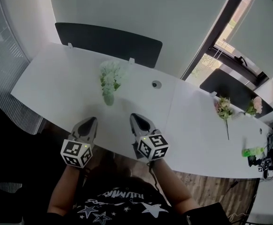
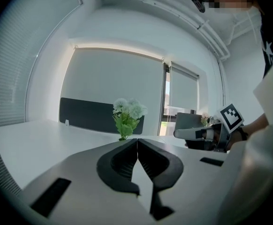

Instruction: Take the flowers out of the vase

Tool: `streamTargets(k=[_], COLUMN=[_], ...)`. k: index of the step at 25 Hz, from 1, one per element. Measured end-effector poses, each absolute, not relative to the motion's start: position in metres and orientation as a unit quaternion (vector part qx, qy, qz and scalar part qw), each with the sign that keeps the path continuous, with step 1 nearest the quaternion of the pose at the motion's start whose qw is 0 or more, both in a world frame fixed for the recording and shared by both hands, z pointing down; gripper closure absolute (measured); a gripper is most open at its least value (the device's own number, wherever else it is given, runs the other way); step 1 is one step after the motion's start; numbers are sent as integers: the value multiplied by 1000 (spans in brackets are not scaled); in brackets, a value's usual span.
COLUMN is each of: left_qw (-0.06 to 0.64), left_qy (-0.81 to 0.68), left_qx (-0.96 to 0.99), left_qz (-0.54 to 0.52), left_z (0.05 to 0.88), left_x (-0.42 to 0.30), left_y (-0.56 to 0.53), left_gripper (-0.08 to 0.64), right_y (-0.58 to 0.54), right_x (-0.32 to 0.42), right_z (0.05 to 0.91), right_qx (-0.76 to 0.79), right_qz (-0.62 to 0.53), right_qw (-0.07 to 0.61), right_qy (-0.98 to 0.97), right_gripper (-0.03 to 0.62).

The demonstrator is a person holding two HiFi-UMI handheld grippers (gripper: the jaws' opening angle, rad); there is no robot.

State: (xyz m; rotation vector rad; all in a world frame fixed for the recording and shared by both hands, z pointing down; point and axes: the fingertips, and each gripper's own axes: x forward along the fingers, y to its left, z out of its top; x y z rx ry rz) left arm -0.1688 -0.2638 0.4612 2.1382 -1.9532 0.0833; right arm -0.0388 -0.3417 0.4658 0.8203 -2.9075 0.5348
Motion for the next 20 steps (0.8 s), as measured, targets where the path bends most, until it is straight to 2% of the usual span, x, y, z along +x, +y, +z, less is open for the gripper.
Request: streamTargets(k=[13,16,20], left_qw=[129,125,129], left_qy=[-630,-627,-623], left_qx=[765,767,769], left_qz=[36,50,62], left_z=[489,498,511], left_x=[-208,-216,-225], left_y=[-323,-331,-339], left_gripper=[549,549,549], right_y=[-395,-401,-407], right_x=[-82,-96,-116], right_z=[477,483,494], right_qx=[276,263,237], right_qz=[178,185,195], right_qw=[34,37,50], right_qy=[-944,-946,-951], right_gripper=[579,476,402])
